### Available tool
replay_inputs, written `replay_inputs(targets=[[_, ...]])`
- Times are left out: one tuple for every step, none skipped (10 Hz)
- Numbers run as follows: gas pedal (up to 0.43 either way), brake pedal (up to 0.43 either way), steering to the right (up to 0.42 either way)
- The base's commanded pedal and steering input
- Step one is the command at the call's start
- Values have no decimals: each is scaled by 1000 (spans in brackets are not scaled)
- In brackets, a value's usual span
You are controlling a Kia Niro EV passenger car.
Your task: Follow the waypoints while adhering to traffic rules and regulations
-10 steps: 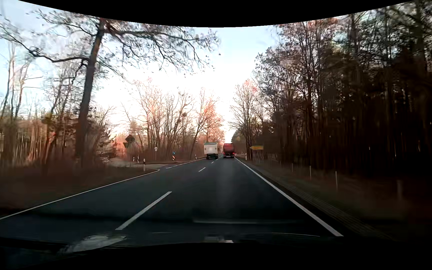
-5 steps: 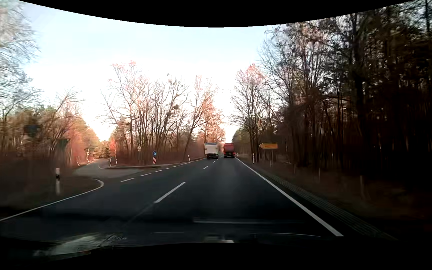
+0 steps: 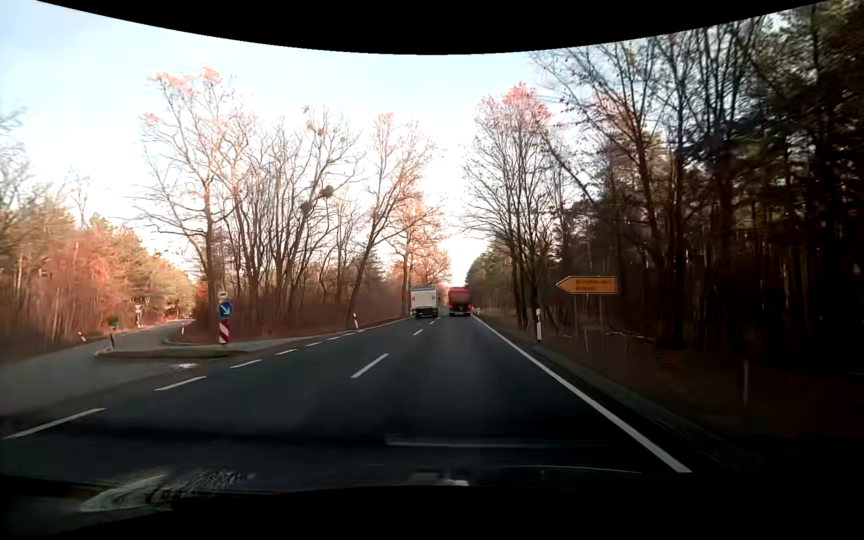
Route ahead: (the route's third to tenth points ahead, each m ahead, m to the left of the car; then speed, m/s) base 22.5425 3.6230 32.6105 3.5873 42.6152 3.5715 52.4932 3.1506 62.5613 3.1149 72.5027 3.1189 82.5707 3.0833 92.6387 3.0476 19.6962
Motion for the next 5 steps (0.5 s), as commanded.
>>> replay_inputs(targets=[[220,0,-3],[220,0,-3],[228,0,-3],[228,0,-3],[228,0,-3]])
